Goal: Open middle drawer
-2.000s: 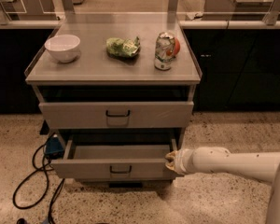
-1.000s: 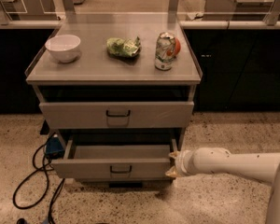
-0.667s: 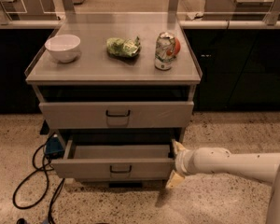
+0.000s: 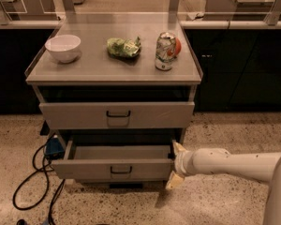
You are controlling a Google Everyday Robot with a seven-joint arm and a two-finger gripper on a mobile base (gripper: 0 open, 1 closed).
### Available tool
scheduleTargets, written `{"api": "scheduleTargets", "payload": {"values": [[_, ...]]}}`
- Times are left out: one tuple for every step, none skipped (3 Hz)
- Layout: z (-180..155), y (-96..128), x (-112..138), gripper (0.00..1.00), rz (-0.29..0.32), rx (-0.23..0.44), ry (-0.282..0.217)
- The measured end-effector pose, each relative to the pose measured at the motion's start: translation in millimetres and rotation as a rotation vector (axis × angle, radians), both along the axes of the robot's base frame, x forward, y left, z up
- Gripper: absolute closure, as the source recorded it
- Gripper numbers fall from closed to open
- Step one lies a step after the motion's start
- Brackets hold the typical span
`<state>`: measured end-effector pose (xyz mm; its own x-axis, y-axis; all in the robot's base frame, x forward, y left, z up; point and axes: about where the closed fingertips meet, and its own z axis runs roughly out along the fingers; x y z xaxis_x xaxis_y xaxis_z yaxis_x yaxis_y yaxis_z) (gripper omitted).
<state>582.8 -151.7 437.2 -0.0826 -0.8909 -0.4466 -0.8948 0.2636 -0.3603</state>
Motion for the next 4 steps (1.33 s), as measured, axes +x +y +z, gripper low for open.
{"api": "scheduleTargets", "payload": {"values": [[-9.1,-1.9,1.8,0.00,-0.002,0.014,0.010],[-41.0,-14.5,13.6,0.00,-0.003,0.098,0.075],[-40.6,-15.5,16.5,0.00,-0.003,0.098,0.075],[-40.6,-15.5,16.5,0.19,-0.003,0.098,0.075]]}}
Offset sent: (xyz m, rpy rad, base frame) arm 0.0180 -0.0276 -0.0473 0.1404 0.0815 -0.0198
